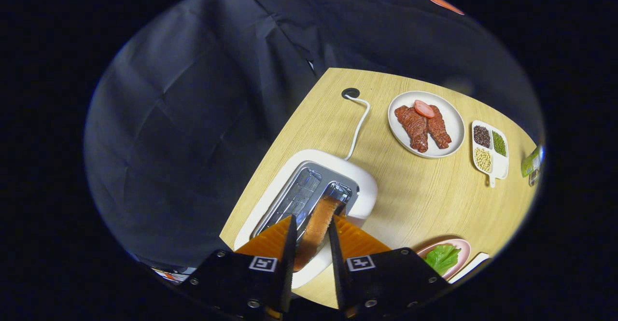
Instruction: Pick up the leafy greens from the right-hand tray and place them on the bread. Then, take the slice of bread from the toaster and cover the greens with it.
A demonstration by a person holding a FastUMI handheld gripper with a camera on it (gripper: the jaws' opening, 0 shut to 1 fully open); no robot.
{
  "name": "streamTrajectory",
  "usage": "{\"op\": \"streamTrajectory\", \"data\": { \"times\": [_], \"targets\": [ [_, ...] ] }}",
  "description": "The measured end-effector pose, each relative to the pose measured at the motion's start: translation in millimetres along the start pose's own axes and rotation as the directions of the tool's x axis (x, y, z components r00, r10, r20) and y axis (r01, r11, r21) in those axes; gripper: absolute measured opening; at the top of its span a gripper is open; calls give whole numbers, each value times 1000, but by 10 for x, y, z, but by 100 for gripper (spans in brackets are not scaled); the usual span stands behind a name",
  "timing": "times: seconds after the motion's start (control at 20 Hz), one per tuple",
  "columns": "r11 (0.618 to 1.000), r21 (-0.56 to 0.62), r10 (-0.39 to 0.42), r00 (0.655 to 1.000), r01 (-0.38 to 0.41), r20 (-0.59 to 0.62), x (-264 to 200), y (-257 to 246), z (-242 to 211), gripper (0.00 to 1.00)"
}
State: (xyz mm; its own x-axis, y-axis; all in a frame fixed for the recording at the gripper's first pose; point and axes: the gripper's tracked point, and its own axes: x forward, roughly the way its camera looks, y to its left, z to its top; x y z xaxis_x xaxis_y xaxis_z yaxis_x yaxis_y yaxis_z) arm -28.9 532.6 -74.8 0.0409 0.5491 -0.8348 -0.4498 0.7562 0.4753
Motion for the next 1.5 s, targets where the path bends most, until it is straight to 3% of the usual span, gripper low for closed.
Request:
{"op": "streamTrajectory", "data": {
  "times": [0.1,0.3,0.65,0.95,1.15,1.5],
  "targets": [
    [1000,17,24,1000,-24,6,-21,16,6,23],
    [993,44,106,993,-109,53,-168,38,39,13],
    [970,101,201,966,-219,163,-561,-175,50,13],
    [934,143,278,917,-328,286,-888,-391,5,13],
    [930,139,277,896,-341,349,-1163,-548,-72,13],
    [927,156,267,892,-341,365,-1253,-919,-404,13]
  ]
}}
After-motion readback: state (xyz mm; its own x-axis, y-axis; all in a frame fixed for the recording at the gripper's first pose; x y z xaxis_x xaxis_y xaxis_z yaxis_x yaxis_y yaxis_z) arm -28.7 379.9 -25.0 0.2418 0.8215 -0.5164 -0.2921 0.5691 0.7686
